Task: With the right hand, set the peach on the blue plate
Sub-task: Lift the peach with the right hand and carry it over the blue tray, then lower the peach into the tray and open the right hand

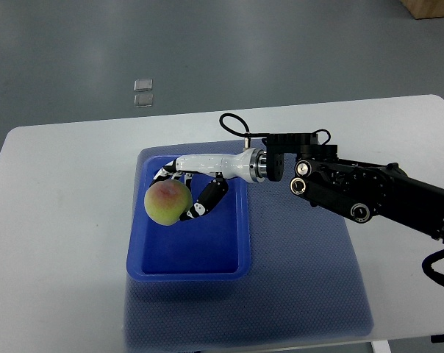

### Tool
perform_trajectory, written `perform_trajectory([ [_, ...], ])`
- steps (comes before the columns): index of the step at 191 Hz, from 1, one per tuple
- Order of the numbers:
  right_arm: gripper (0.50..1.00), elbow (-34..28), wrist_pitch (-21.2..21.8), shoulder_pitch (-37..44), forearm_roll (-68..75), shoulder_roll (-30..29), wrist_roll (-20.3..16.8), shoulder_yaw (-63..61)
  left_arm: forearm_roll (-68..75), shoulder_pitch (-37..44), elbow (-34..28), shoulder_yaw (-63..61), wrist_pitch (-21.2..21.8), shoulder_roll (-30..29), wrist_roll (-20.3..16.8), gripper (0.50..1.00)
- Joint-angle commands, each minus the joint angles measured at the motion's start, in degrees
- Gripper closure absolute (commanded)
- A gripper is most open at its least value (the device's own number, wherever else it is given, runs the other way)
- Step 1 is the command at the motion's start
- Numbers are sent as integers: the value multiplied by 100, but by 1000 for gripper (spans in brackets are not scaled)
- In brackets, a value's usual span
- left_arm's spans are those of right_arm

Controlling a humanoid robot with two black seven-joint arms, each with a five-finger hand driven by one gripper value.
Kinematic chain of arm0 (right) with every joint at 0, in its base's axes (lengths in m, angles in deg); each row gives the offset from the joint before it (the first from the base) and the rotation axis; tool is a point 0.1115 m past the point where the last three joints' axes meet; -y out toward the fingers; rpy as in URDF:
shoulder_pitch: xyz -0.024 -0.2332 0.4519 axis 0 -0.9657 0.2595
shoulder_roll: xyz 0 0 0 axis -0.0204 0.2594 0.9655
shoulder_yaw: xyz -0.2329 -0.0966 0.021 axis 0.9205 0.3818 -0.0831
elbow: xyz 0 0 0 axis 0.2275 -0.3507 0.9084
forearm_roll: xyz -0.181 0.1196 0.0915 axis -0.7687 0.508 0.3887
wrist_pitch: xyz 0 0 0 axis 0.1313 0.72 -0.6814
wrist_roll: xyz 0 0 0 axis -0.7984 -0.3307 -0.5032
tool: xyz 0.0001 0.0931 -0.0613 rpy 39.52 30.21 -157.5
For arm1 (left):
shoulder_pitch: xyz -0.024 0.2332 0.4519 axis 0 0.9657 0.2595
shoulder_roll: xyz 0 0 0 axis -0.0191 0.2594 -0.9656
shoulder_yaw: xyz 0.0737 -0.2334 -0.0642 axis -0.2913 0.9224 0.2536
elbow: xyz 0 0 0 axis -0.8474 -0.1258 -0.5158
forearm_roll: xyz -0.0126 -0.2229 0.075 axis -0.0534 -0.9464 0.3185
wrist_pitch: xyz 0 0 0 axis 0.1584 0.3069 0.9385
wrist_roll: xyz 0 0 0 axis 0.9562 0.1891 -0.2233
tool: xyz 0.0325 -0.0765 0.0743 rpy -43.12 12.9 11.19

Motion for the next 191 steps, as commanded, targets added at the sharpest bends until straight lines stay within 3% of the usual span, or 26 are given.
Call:
perform_trajectory([
  [1,989,41,-5,-10,-10,-43,-5,2,0,0,0,0,0,0,0,500],
  [81,889,322,-14,-116,-10,-25,-14,274,0,0,0,0,0,0,0,500],
  [91,826,322,-14,-133,-10,-34,-14,274,0,0,0,0,0,0,0,500],
  [98,734,322,-14,-133,-10,-34,-6,274,0,0,0,0,9,0,0,500],
  [108,734,322,-14,-133,-10,-34,-5,274,0,0,0,0,9,0,0,500],
  [109,673,322,-14,-151,-10,-43,-14,274,0,0,0,0,0,0,0,500],
  [121,597,322,-14,-169,-10,-34,-14,265,0,0,0,0,0,0,0,500],
  [135,572,322,-14,-177,-1,-8,-5,265,0,0,0,0,0,0,0,500],
  [191,572,278,109,-116,429,309,-5,37,0,0,0,0,0,0,0,500],
])
